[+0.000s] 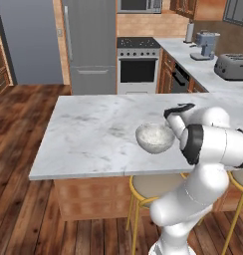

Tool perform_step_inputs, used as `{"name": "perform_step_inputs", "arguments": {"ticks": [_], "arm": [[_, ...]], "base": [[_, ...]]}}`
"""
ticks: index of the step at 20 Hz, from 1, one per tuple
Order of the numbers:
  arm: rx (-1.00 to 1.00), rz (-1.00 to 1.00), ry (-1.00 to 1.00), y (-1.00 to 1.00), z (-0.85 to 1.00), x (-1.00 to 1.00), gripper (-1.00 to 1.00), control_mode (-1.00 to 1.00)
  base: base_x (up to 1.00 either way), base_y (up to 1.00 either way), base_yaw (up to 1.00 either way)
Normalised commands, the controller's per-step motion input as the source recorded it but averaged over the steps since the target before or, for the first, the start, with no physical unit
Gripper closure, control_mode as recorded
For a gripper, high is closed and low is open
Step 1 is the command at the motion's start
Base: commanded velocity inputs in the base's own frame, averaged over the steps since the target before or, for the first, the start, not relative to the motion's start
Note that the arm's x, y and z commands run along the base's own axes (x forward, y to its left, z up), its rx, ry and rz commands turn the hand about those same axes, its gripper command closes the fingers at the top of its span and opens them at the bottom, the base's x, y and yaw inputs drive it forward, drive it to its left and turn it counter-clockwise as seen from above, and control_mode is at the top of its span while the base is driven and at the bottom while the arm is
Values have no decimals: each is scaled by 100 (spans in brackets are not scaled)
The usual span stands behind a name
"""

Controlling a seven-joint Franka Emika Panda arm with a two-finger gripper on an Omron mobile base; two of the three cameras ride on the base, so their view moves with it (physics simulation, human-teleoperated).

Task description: Pick up the bowls from the cabinet and place each bowl in front of a stool on the dining counter.

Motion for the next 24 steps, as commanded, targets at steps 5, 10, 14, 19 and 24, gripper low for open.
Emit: {"name": "perform_step_inputs", "arguments": {"ticks": [5,10,14,19,24], "arm": [[0,11,6,-20,100,-6,-100,-100],[0,13,16,-13,100,-47,-100,-100],[-1,14,26,0,100,-89,-100,-100],[-2,13,25,0,87,-100,-100,-100],[-5,11,6,9,16,-100,-100,-100]], "base": [[0,0,0],[0,0,0],[0,0,0],[0,0,0],[0,0,0]]}}
